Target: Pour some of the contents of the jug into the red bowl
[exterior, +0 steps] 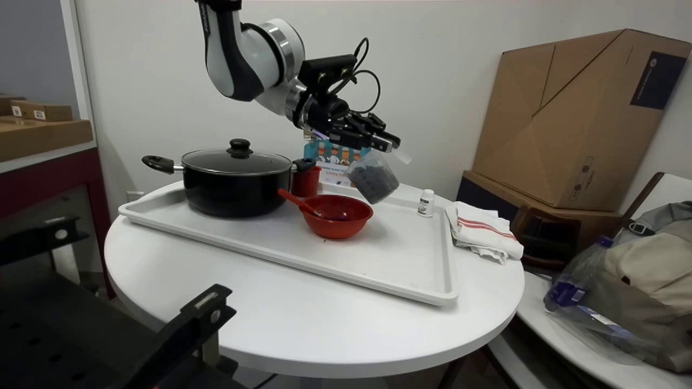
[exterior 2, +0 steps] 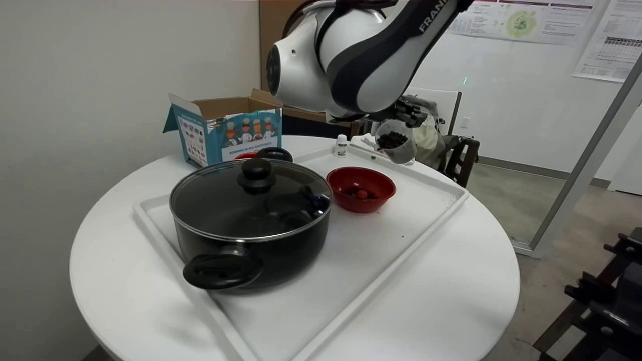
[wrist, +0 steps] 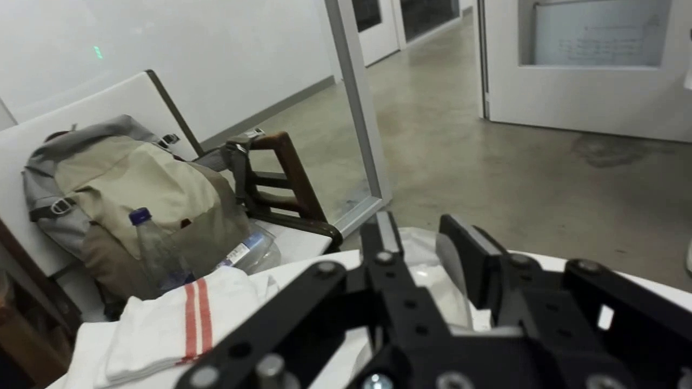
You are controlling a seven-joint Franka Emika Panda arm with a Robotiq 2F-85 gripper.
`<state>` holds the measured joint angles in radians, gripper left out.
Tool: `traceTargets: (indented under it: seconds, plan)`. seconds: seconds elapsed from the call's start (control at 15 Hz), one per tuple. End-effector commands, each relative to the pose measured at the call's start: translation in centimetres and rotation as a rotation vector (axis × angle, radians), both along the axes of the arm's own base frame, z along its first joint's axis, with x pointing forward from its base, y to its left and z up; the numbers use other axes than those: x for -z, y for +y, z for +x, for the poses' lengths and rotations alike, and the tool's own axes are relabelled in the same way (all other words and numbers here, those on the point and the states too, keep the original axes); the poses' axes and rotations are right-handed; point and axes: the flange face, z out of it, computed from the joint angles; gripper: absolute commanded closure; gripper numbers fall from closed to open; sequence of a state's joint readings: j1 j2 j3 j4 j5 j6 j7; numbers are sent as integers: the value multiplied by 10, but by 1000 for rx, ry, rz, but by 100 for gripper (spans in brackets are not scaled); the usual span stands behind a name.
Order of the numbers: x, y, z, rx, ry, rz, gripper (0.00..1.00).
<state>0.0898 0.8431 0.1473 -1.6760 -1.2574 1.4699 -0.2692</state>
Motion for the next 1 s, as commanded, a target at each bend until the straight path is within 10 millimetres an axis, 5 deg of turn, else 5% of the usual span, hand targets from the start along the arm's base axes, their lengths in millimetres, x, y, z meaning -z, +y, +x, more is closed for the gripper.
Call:
traceTargets:
  seconds: [0.0,0.6,0.93]
  plan:
    - [-11,-5,11,140,-75,109,90]
    - [-28,-24,26,363,-201,273,90]
    - [-51,-77,37,559,-307,340,90]
